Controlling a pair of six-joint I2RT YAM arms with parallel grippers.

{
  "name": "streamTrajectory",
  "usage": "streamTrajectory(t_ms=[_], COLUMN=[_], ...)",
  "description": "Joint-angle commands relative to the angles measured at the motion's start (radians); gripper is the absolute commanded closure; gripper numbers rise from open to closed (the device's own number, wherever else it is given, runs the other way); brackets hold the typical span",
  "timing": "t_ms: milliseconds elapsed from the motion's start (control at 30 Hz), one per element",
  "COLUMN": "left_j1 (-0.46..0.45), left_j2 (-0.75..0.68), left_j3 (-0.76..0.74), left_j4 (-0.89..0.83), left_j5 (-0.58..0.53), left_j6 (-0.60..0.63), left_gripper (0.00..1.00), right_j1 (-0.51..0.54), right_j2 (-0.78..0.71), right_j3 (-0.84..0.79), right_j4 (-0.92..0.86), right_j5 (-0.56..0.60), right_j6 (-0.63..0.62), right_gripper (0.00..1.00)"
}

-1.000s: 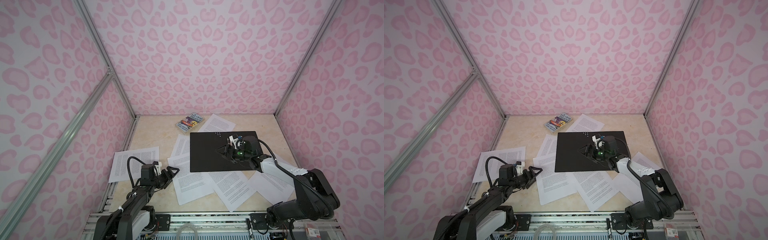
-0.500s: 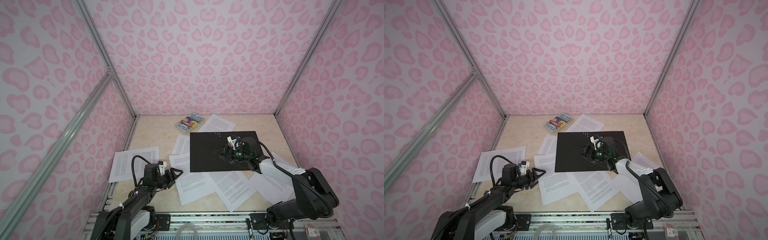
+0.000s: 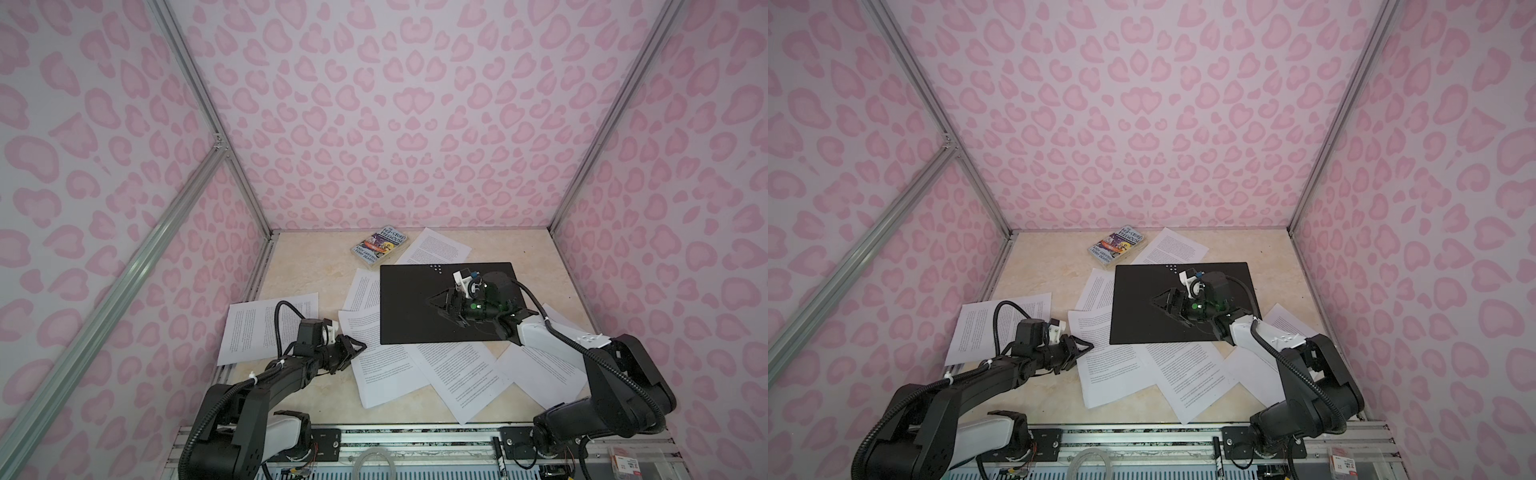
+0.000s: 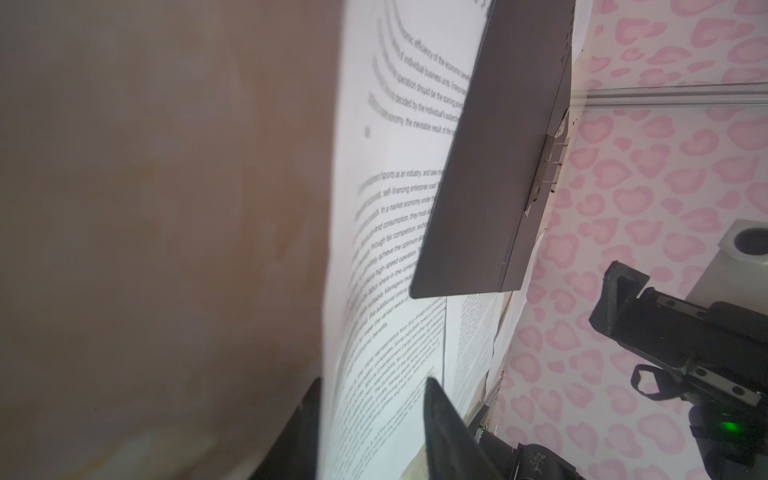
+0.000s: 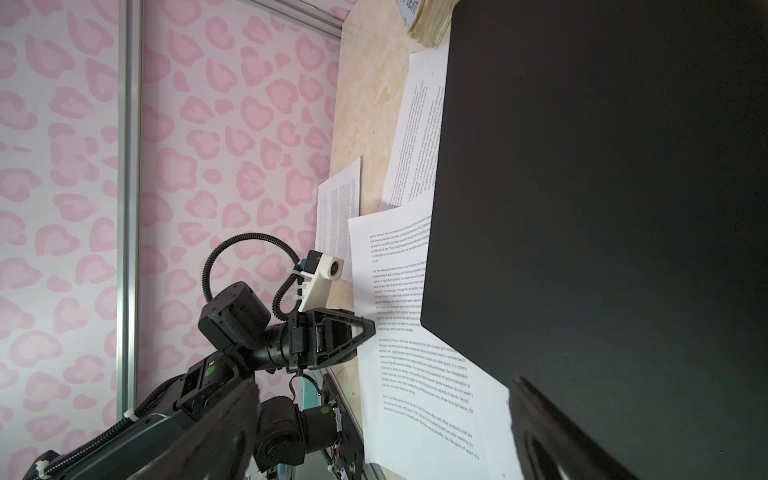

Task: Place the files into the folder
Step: 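Grasp the edge of the printed paper sheet with the left gripper, then lift the sheet and carry it onto the black folder with the left gripper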

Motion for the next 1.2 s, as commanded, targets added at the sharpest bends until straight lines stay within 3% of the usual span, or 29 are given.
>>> streamTrajectory(t_ms=[0,133,300,467,633,733,1000,1167], left_j1=[-0.001,-0.001,0.001,0.001,-0.016,-0.091,-0.439,-0.62], left_j2=[-0.017,-0.093,-0.201,-0.282,-0.252,-0.173,0.157,0.426], left_j3=[0.035,0.102,0.242,0.437,0.687,0.833,1.157,1.47], left_j4=[-0.053,-0.204,-0.492,-0.674,-0.769,-0.813,-0.772,-0.787], left_j5=[-0.026,-0.095,-0.25,-0.342,-0.341,-0.353,-0.405,-0.322], left_j6=[0.022,0.05,0.097,0.113,0.137,0.159,0.134,0.162], left_gripper=[0.76,0.96,0.97,0.96,0.96,0.96,0.96,0.96], right_j1=[-0.013,-0.053,-0.117,-0.19,-0.259,-0.288,-0.403,-0.463], right_j2=[-0.005,-0.017,-0.057,-0.128,-0.163,-0.185,-0.243,-0.248], right_j3=[0.019,0.036,0.07,0.07,0.117,0.121,0.107,0.104], right_j4=[-0.041,-0.067,-0.192,-0.331,-0.458,-0.474,-0.54,-0.589], right_j5=[0.007,0.001,0.03,0.07,0.149,0.2,0.295,0.294], right_j6=[-0.039,-0.049,-0.095,-0.153,-0.18,-0.155,-0.109,-0.1], right_gripper=[0.07,0.07,0.06,0.05,0.05,0.05,0.05,0.06])
